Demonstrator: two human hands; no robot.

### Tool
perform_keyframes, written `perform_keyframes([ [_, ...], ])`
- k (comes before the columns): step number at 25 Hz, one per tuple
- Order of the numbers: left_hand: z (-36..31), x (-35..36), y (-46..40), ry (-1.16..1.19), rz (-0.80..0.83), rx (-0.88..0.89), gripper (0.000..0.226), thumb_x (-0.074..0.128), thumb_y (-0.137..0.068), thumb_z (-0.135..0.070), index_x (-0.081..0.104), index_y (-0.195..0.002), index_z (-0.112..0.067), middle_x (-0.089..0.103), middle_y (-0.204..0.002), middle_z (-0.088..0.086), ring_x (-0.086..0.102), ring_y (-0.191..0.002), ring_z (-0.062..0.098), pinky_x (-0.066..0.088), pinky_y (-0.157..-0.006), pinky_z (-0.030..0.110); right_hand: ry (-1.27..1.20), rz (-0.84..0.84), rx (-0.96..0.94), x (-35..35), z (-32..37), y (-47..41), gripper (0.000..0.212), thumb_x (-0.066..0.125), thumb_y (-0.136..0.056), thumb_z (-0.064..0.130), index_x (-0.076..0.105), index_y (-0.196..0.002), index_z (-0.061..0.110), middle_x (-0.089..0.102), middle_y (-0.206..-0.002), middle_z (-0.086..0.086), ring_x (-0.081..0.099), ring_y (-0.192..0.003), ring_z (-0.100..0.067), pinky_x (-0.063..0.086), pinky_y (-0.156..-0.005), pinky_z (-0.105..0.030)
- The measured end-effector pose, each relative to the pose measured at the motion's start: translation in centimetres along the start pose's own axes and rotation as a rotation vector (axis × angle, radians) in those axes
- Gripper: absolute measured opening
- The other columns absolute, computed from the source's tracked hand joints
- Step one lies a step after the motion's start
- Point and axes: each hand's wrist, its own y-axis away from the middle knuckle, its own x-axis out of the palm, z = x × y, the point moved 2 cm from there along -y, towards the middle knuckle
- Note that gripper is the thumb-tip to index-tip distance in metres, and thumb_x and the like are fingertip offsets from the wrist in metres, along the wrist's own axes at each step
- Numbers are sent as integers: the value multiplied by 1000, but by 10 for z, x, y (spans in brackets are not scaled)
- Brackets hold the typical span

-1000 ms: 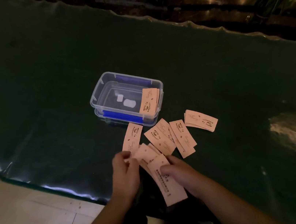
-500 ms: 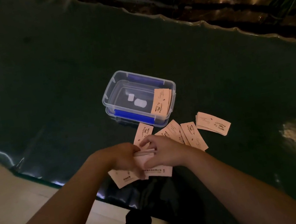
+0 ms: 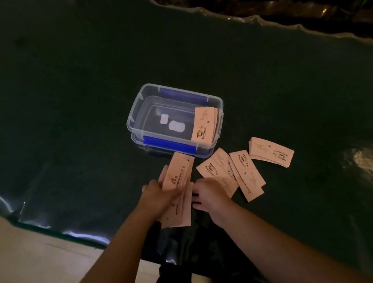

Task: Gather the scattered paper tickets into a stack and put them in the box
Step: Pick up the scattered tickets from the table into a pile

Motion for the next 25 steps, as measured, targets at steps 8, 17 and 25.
perform_keyframes([
  [8,-9,8,0,79,59,-41,66,85,-78,-50,50,-126,-23,69,-115,3,69,-103,24,57,-70,38,-61,68,-47,0,-12,-6,24,59,-99,9,78,-104,23,87,-90,1,84,-85,-16,65,-75,-33],
  [17,1,22,6,378,129,-83,55,91,-75,-38,69,-122,-22,82,-105,6,79,-96,27,62,-89,53,752,-322,-441,-54,2,-6,53,69,-98,22,56,-149,23,53,-155,-2,46,-145,-22,44,-112,-38],
  [25,-19,43,22,520,131,-32,45,85,-83,-33,70,-122,-18,82,-108,9,78,-99,29,61,-94,55,894,-373,-372,-56,-4,-7,53,78,-94,30,59,-143,20,59,-144,-5,55,-133,-25,51,-109,-43],
])
